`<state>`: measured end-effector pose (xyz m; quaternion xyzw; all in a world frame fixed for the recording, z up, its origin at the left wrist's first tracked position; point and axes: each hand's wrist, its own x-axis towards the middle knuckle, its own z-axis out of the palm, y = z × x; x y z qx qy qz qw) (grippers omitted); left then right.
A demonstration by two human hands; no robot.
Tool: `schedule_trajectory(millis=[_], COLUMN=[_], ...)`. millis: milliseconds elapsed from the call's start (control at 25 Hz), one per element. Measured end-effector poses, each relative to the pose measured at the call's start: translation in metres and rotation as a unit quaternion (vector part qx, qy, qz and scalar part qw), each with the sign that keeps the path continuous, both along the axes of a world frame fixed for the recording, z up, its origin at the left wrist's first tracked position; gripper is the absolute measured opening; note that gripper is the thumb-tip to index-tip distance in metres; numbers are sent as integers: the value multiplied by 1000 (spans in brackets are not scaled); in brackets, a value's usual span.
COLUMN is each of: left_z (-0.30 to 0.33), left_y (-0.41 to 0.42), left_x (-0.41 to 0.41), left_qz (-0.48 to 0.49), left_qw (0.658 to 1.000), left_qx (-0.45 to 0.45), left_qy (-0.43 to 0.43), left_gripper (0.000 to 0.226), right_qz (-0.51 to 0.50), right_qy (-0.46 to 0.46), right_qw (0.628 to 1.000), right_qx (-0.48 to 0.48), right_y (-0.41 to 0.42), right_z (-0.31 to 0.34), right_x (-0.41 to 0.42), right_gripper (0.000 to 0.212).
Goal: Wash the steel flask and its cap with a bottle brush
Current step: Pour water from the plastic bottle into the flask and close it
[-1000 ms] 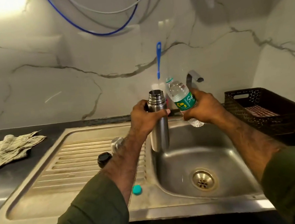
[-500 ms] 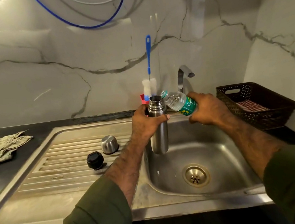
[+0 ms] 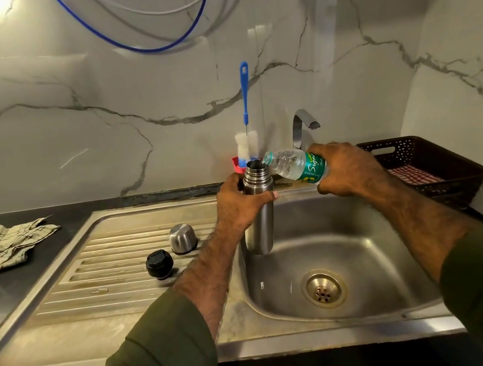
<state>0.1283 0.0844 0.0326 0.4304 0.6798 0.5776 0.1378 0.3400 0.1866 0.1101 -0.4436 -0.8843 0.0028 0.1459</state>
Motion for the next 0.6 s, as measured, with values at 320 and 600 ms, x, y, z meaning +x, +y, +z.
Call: schedule_trajectory(millis=[320,600], left_z=[1,1], left_y=[-1,-3], left_x=[1,0], left_qz=[-2,-4], left_qw=[1000,1000], left_qx=[-6,-7], left_qy=[-2,1], left_gripper=[73,72], right_qz=[7,6], right_qy=[-22,-37], right_qw=[1000,999], right_qx=[11,13], right_y=[-4,-5], right_z=[8,11], right_x=[1,0], right_gripper=[83,84])
